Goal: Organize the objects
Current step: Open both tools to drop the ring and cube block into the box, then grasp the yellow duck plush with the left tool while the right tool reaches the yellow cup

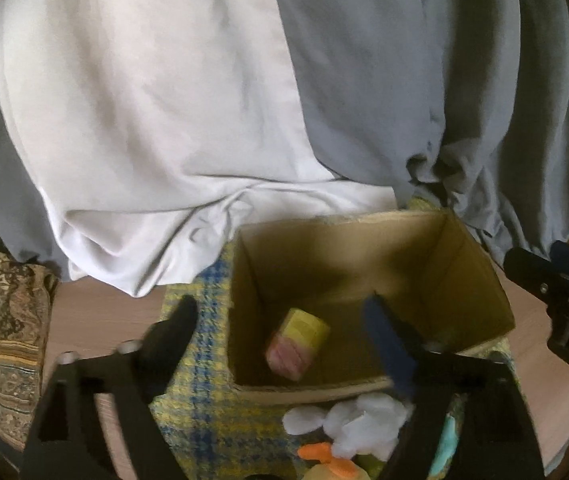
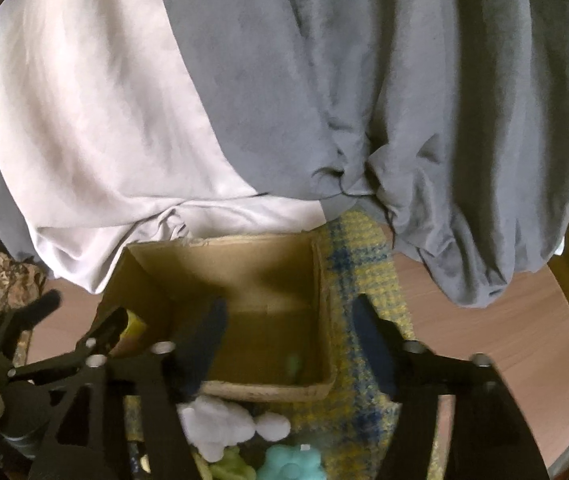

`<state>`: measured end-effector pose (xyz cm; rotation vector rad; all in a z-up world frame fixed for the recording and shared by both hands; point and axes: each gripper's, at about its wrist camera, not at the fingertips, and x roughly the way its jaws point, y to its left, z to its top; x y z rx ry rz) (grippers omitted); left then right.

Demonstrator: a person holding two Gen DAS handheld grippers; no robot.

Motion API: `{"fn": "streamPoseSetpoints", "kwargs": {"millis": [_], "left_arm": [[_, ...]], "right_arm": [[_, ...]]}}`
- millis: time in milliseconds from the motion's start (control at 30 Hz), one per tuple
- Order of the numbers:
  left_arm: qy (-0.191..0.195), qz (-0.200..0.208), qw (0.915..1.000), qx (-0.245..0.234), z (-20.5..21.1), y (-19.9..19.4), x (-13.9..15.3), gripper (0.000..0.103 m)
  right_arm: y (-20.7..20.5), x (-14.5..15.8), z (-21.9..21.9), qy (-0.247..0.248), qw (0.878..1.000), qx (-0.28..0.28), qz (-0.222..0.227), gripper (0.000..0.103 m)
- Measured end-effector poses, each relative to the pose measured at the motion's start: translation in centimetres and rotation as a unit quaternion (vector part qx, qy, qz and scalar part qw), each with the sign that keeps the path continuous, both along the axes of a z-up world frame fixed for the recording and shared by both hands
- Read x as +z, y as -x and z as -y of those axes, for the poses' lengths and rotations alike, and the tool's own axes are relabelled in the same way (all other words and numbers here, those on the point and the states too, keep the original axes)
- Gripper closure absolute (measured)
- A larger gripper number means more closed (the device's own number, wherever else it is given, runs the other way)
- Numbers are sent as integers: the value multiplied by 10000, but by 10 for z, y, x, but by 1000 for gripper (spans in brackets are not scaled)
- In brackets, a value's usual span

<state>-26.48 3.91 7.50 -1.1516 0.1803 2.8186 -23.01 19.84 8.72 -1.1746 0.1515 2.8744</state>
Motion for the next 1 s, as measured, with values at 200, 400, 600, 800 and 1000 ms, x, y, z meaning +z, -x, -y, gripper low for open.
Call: {"fn": "streamPoseSetpoints", "kwargs": {"millis": [200, 400, 600, 800, 1000], "left_arm": [[21, 85, 10000, 12, 0, -3, -1, 10], [-7, 46, 9999, 104, 2, -13, 2, 5], [27, -64, 9999, 106, 1, -28, 5, 3], [56, -146, 9999, 70, -1, -42, 8, 2], [42, -215, 9997, 55, -2, -56, 10, 1]], "right_arm": [[-6, 6, -6, -16, 9999, -99, -78, 14], [-15, 7, -11, 39, 9998, -178, -57, 10], [-29, 8, -14, 67, 9997, -203, -82, 10], [-42, 7, -16, 54, 9997, -226, -105, 9], [-56, 6, -19, 140, 9995, -244, -116, 9]]}}
